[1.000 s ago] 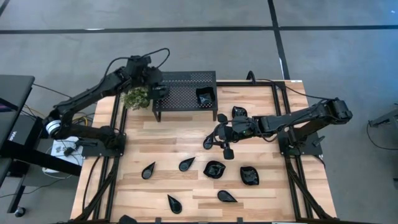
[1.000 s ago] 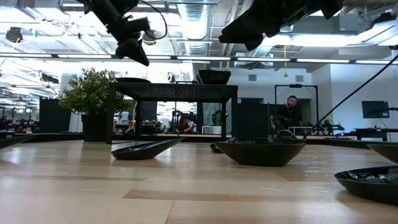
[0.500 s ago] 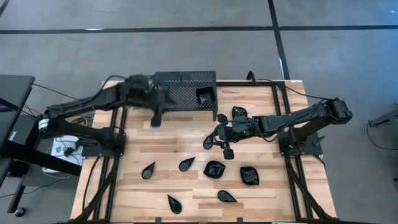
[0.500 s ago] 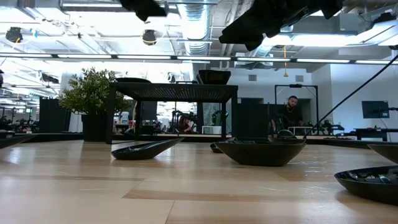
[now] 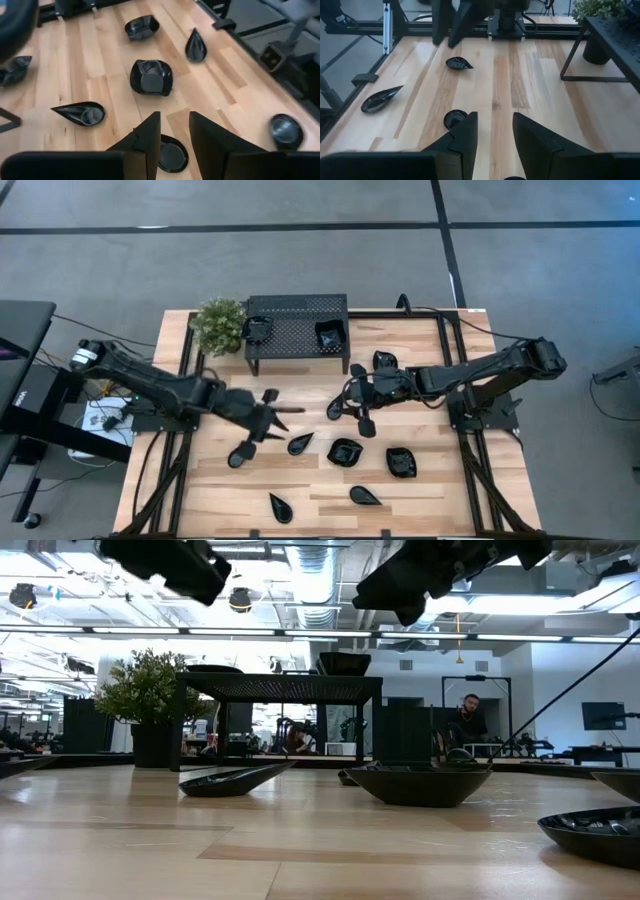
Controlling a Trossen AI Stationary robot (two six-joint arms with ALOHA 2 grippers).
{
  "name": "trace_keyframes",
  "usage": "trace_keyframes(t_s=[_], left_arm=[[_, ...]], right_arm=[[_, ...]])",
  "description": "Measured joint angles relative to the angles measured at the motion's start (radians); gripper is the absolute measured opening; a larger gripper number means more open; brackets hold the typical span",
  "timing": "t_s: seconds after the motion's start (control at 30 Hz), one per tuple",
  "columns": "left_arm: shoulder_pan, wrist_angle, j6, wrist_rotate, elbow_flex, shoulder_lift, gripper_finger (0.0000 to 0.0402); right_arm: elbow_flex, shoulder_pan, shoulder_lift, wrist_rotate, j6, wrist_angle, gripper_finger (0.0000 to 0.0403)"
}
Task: Pick & Place Mini shaped plates
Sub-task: Stack the black leaf-shaped plate on top of the black leaf-shaped plate on the shelf
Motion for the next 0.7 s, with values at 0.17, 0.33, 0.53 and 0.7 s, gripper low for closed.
trace_keyframes(t_s=[0.17, 0.33, 0.53, 0.7], left_arm=[[-0.041, 0.149, -0.130, -0.066, -0.105, 0.034, 0.0117], [-0.054, 0.305, -0.176, -0.066, -0.183, 0.080, 0.0121], [-0.055, 0.524, -0.174, -0.052, -0.198, 0.177, 0.0121], [-0.055, 0.684, -0.143, -0.023, -0.198, 0.300, 0.0121]], right_arm=[[0.000, 0.000, 0.000, 0.000, 0.012, 0.002, 0.0118], [0.000, 0.016, 0.009, 0.002, 0.039, 0.001, 0.0118], [0.000, 0.056, 0.106, 0.001, 0.039, 0.064, 0.0118], [0.036, 0.061, 0.184, 0.000, 0.182, -0.017, 0.0118]])
